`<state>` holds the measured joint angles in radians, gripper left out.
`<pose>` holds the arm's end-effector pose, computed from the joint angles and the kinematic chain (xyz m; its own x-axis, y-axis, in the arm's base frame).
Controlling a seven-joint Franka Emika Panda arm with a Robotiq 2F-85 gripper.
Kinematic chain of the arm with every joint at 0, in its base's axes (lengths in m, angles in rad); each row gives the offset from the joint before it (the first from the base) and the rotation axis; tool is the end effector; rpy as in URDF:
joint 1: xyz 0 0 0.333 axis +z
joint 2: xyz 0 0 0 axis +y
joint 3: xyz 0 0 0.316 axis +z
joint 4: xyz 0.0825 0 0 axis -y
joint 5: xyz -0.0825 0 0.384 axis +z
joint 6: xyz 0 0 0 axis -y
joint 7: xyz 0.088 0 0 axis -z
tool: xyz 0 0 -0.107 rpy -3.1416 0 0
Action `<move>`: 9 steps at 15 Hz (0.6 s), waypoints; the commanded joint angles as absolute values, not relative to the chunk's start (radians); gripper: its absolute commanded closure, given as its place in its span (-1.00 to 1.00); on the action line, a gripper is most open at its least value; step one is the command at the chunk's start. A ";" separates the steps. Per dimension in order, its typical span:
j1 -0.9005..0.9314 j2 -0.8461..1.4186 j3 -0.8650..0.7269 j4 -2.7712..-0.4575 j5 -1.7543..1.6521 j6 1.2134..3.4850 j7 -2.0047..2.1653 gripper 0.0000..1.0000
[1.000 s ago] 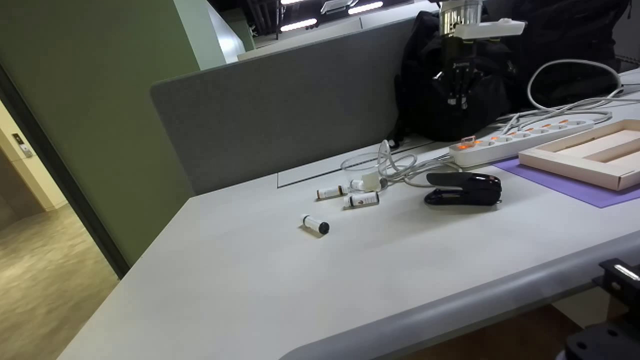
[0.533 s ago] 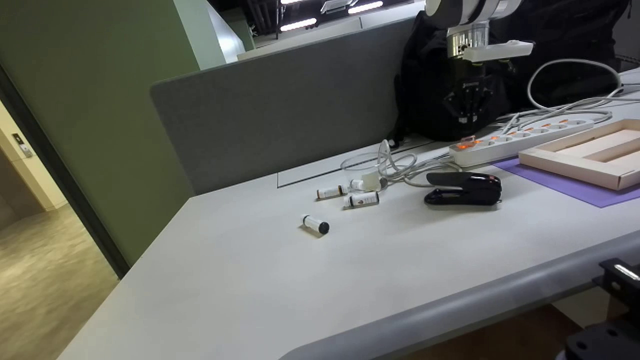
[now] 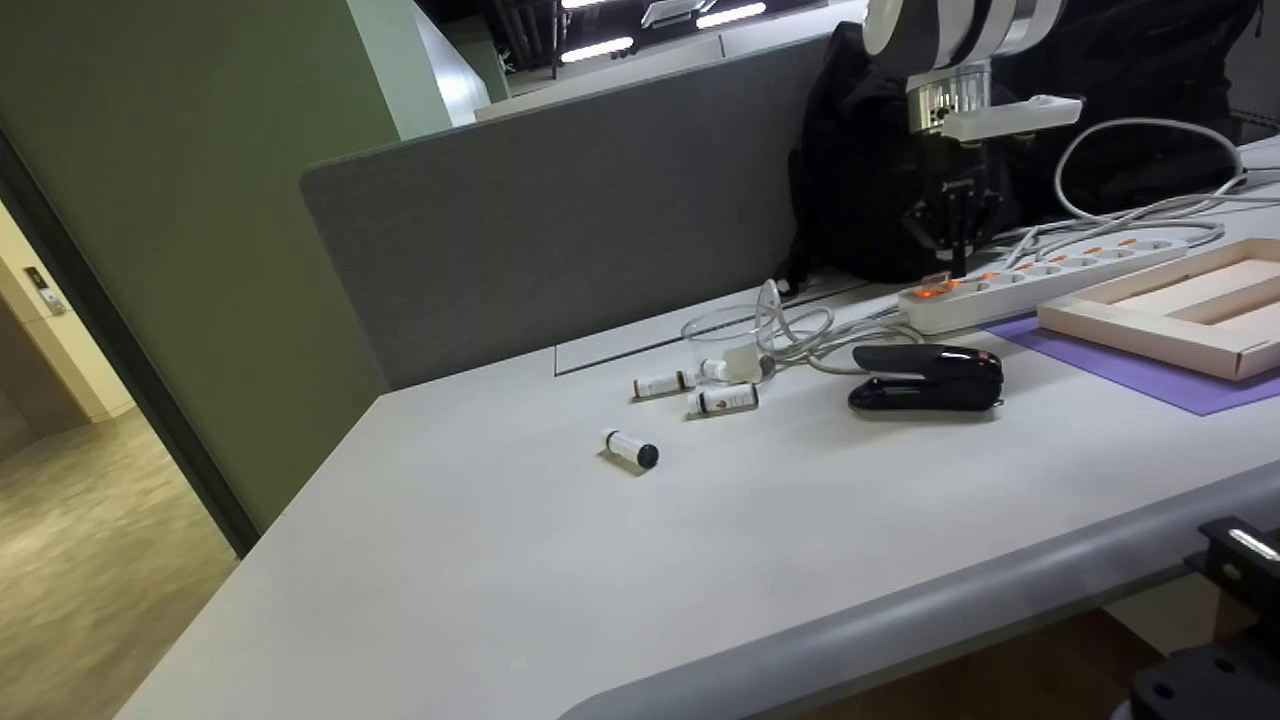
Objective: Turn off the second switch from the left on the extension cable
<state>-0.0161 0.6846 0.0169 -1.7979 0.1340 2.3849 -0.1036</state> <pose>0.6414 0.0012 0.1576 0.9957 0.0039 -0.0923 -0.0056 -0.9947 -0.1025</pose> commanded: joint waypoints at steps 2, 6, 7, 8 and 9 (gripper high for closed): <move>-0.013 0.708 0.016 -1.779 0.110 2.376 -0.069 1.00; -0.011 0.711 0.021 -1.786 0.104 2.370 -0.076 1.00; -0.007 0.712 0.022 -1.791 0.097 2.372 -0.077 1.00; -0.003 0.714 0.023 -1.793 0.090 2.373 -0.077 1.00; 0.002 0.716 0.021 -1.796 0.081 2.374 -0.076 1.00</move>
<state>-0.0114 0.6927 0.0183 -1.7956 0.1105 2.3844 -0.1037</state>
